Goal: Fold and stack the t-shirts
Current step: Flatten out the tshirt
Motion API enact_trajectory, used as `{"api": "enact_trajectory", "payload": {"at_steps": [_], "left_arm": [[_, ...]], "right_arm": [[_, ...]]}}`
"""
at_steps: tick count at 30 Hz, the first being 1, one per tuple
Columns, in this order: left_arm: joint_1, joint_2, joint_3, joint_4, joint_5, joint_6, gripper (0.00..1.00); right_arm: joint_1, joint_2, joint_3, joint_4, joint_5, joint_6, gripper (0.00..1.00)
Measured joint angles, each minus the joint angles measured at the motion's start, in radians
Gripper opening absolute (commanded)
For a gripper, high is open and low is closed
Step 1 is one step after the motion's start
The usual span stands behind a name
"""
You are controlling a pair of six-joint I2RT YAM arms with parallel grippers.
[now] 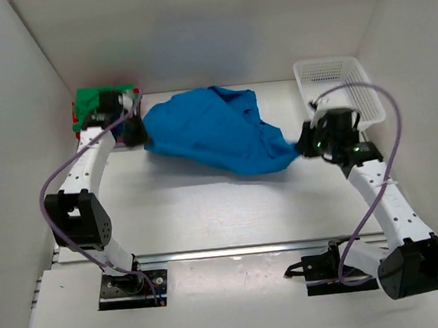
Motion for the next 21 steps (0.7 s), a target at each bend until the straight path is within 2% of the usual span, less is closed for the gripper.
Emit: {"api": "enact_trajectory", "payload": {"at_steps": [4,7,11,14,17,21], "left_arm": [[0.063,-0.089,-0.556,0.024,-0.002,-0.007,0.00],[0.045,-0.266,-0.810,0.012,0.000,-0.019,0.00],[0.016,-0.545,-0.942,0.017,0.009,-0.035,0.00],[0.022,-0.664,-0.986,0.028,-0.019,-0.034,0.02],[0.026,-0.678,-1.016,0.024,-0.057,-0.035,0.05],[0.002,-0.636,-1.021,0.009,-0.098,-0.053,0.01]], "right_arm": [[0.075,-0.048,-0.243,-0.135,0.014,0.095,0.00],[0.084,-0.155,-0.336,-0.192,0.010,0.161,0.00],[0.090,-0.268,-0.391,-0.249,0.017,0.234,0.00],[0.112,-0.301,-0.422,-0.282,0.021,0.272,0.00],[0.129,-0.312,-0.467,-0.293,0.023,0.295,0.00],[0.140,-0.281,-0.471,-0.325,0.051,0.302,0.00]]}}
